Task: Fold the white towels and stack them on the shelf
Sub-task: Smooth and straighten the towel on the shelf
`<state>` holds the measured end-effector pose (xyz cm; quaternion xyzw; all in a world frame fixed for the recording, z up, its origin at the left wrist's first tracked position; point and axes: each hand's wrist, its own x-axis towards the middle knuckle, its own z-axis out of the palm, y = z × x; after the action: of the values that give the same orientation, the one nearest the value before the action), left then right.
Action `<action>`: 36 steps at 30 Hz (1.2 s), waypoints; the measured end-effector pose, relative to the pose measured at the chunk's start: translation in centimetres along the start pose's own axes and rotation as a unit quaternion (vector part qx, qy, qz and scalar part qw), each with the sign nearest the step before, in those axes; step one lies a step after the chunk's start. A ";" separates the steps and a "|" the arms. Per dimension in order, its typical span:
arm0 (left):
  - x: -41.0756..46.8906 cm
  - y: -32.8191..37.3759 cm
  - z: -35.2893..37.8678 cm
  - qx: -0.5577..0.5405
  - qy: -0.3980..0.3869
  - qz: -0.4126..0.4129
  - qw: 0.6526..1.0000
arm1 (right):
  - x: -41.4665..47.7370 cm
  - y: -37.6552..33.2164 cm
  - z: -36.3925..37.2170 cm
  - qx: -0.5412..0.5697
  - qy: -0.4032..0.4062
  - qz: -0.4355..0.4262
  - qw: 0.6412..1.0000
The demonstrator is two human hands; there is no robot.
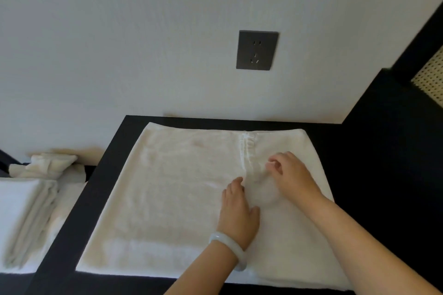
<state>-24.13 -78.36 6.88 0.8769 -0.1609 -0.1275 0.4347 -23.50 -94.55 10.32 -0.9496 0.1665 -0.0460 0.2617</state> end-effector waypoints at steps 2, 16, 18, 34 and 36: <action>0.7 0.0 -0.7 -0.039 -0.003 -0.058 0.998 | 2.7 -2.9 1.2 0.031 -0.073 0.027 0.996; 3.8 0.4 -4.2 0.019 -0.191 -0.113 0.975 | 6.3 -5.6 2.1 0.038 0.062 0.101 0.992; 3.6 0.1 -4.9 -0.075 -0.195 -0.138 0.968 | 6.2 -6.4 2.0 0.057 0.131 0.060 0.988; 1.3 -2.2 -5.9 0.027 -0.162 -0.136 0.977 | 6.7 -1.3 6.3 -0.210 -0.093 0.053 0.972; 1.1 -2.7 -5.9 0.022 -0.154 -0.140 0.978 | 7.1 -1.1 5.9 -0.184 -0.096 0.048 0.977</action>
<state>-20.55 -72.98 8.09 0.8698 -0.1041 -0.3172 0.3632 -15.42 -93.20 5.81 -0.9723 0.1919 0.0894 0.0993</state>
